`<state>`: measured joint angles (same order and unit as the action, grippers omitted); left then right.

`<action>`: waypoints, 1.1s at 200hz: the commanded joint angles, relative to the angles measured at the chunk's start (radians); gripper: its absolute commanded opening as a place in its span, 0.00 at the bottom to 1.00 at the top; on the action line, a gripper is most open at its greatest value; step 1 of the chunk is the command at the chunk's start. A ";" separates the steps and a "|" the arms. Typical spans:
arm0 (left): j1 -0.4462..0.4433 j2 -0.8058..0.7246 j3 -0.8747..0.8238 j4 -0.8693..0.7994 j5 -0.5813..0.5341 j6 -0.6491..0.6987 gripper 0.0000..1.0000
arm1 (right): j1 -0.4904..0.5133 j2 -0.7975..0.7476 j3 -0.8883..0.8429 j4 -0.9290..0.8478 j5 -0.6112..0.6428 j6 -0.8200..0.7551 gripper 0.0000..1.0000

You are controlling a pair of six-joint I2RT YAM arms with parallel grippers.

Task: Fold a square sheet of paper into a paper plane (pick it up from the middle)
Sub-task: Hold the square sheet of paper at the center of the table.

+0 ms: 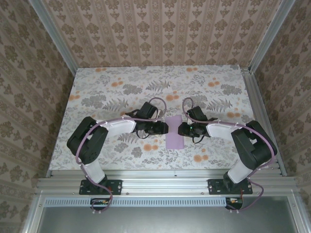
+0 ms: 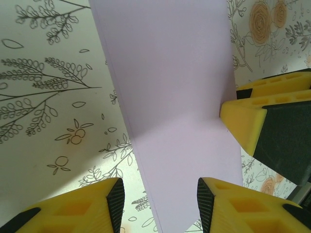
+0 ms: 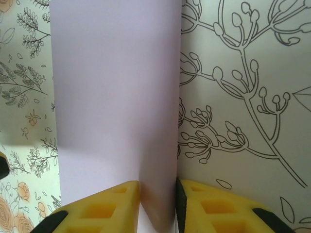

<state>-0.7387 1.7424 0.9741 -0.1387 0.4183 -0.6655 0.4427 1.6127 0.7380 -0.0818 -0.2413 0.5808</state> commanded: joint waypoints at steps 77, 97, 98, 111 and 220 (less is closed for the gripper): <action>0.039 -0.061 0.012 -0.047 -0.012 0.041 0.47 | -0.004 0.030 0.050 -0.064 -0.003 -0.063 0.32; 0.042 -0.063 0.009 -0.048 -0.010 0.041 0.46 | -0.004 0.037 0.053 -0.065 -0.001 -0.056 0.32; 0.041 -0.064 0.009 -0.047 -0.010 0.041 0.46 | -0.004 0.037 0.053 -0.065 -0.001 -0.055 0.32; 0.041 -0.067 0.005 -0.041 -0.009 0.039 0.46 | -0.003 0.042 0.051 -0.055 -0.005 -0.048 0.32; 0.042 -0.058 -0.005 -0.024 -0.002 0.033 0.46 | 0.001 0.044 0.062 -0.106 -0.006 -0.121 0.30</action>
<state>-0.7052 1.7042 0.9741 -0.1577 0.4183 -0.6502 0.4427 1.6382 0.7841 -0.1390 -0.2436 0.4953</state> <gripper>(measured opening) 0.466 0.295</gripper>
